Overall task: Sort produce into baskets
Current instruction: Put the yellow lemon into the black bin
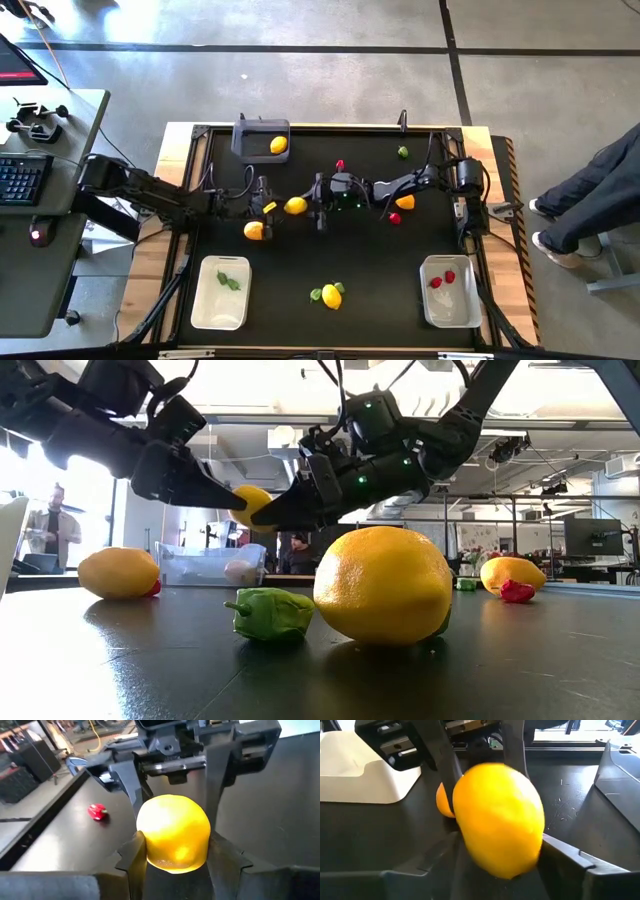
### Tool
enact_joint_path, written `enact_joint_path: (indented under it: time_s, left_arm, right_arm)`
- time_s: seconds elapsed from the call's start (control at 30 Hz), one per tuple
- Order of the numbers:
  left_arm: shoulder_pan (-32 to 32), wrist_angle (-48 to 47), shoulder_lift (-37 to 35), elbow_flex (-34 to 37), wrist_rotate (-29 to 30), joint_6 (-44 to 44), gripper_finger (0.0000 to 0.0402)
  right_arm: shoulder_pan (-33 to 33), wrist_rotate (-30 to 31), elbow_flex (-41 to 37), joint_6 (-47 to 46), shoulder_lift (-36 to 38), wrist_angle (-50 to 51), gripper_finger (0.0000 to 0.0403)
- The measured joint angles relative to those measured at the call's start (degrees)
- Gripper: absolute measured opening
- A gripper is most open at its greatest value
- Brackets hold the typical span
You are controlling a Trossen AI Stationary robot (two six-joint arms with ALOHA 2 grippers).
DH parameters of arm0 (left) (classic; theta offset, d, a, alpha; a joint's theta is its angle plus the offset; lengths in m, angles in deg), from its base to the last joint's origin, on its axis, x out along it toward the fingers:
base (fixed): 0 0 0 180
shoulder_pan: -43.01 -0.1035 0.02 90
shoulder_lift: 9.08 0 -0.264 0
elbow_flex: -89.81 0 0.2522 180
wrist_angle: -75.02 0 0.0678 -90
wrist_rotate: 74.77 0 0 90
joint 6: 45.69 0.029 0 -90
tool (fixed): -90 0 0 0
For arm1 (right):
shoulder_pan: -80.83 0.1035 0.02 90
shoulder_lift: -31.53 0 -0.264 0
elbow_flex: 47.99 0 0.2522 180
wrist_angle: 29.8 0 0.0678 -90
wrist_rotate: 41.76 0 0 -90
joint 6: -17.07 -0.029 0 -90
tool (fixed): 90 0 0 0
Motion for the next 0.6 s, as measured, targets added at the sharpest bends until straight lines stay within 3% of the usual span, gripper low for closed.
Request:
enact_joint_path:
  time_s: [0.17, 0.3, 0.43, 0.6]
  left_arm:
    - [-0.1, -3.71, -4.7, -0.02, 2.39, 0.88, 0.0147]
    - [-2.05, -10.01, -10.31, -0.04, 9.21, 1.13, 0.0147]
    - [-7.28, -16.32, -15.68, -0.04, 12.47, -0.2, 0.0147]
    - [-17.73, -18.93, -18.69, -0.04, 9.16, 1.78, 0.0146]
  right_arm:
    - [-0.09, 1.37, 0.0, 0.1, 0.71, 1.67, 0.0264]
    - [-0.07, 6.72, 0.0, 2.12, 3.77, 8.6, 0.0267]
    - [-0.07, 10.23, 0.0, 2.21, 6.39, 13.23, 0.0267]
    - [-0.09, 10.45, 0.0, 2.23, 6.99, 14.01, 0.0268]
